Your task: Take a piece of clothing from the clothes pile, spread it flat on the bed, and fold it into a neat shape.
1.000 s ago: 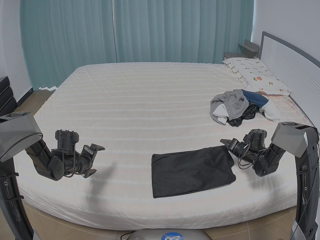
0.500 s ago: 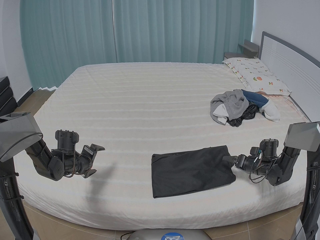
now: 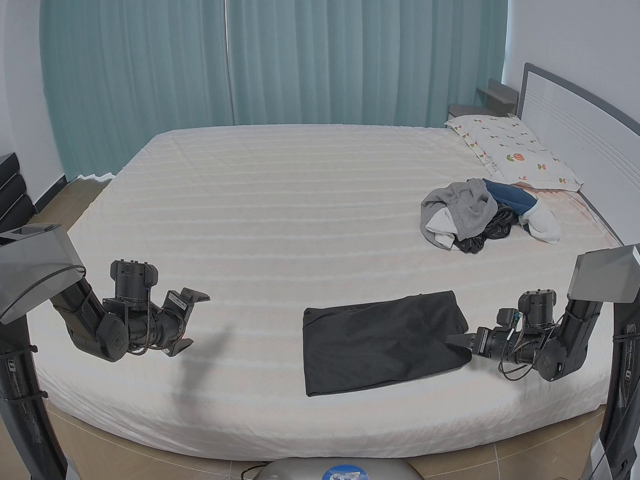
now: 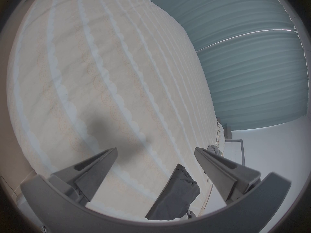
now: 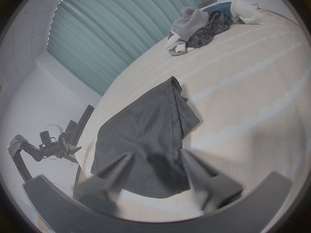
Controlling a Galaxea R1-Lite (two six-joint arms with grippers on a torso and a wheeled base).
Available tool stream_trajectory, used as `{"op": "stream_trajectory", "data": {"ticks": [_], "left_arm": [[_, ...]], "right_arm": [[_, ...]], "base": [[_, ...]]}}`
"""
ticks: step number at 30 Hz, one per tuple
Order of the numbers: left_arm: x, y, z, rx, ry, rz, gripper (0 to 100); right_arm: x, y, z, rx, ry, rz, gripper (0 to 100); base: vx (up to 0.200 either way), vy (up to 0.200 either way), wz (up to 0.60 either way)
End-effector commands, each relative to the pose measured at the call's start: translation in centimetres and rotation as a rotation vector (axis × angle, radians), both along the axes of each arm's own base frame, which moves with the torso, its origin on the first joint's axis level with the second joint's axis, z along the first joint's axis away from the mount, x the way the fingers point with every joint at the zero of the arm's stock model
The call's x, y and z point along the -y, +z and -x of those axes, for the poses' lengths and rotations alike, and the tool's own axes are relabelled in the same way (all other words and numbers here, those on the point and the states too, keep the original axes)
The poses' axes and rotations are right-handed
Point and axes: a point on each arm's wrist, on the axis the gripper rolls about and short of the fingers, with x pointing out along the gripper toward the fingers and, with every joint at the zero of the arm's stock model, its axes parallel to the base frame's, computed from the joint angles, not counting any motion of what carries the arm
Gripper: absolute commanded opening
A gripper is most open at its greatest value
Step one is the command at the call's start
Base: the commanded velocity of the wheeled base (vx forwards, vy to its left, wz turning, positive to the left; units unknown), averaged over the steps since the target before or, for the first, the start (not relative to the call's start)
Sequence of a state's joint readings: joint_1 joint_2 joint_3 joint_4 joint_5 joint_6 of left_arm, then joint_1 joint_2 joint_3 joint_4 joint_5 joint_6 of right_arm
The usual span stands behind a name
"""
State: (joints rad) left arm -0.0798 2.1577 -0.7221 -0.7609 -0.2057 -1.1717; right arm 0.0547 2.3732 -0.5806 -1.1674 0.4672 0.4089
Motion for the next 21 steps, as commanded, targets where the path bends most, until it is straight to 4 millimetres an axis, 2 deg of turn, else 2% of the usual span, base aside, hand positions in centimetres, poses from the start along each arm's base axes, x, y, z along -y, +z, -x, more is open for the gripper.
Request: {"op": "stream_trajectory", "data": {"ticks": [1,9,14,21], "left_arm": [[0.0,0.0,0.0,0.001,0.0,0.0,100],[0.0,0.0,0.0,0.001,0.0,0.0,100],[0.0,0.0,0.0,0.001,0.0,0.0,100],[0.0,0.0,0.0,0.001,0.0,0.0,100]], "right_arm": [[0.0,0.1,0.2,-0.003,0.002,0.0,0],[0.3,1.7,1.7,-0.015,0.024,0.04,0],[0.7,1.4,1.9,-0.035,0.051,0.089,0],[1.5,1.2,1.3,-0.023,0.025,0.091,0]], "base": [[0.0,0.0,0.0],[0.0,0.0,0.0],[0.0,0.0,0.0],[0.0,0.0,0.0]]}}
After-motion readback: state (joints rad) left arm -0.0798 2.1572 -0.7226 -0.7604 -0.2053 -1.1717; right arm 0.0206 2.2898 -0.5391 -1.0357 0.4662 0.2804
